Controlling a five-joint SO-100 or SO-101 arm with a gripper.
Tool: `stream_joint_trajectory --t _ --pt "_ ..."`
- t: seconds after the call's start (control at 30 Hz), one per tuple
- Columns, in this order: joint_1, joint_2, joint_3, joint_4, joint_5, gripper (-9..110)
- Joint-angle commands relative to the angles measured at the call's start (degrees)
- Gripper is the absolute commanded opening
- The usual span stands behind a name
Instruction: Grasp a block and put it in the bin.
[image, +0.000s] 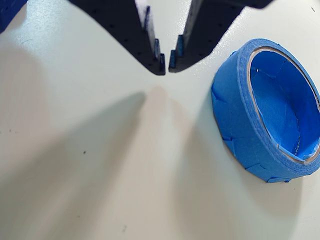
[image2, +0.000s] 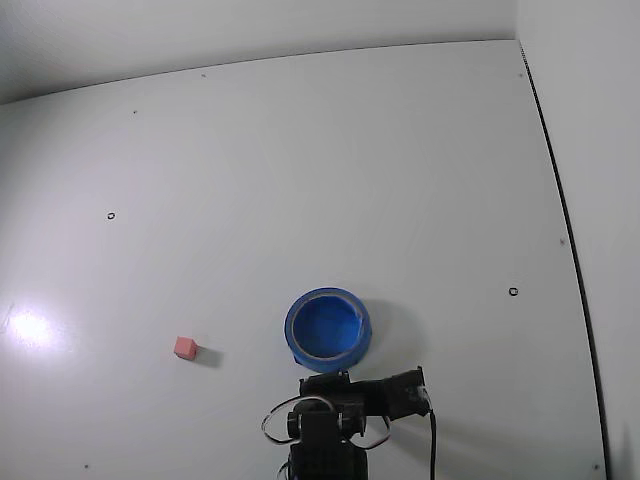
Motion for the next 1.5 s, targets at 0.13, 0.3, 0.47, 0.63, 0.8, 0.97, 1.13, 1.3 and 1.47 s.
stream_joint_trajectory --t 0.13,0.3,0.47,0.63,0.8,0.97,1.13,1.3,1.47 --pt "-0.97 -0.09 -0.88 0.88 -0.53 0" --pt "-0.97 -0.09 -0.88 0.88 -0.53 0" --pt "-0.97 -0.09 -0.97 0.88 -0.7 0" --pt "-1.14 0.0 -1.49 0.09 -0.7 0" --pt "-1.14 0.0 -7.21 0.0 -3.78 4" --pt "-1.14 -0.88 -12.83 0.0 -19.86 14" --pt "-0.35 0.0 -14.94 0.62 -42.45 25" --pt "-1.05 -0.18 -16.0 0.18 -56.95 29" --pt "-3.96 -2.46 -26.46 0.35 -55.55 30"
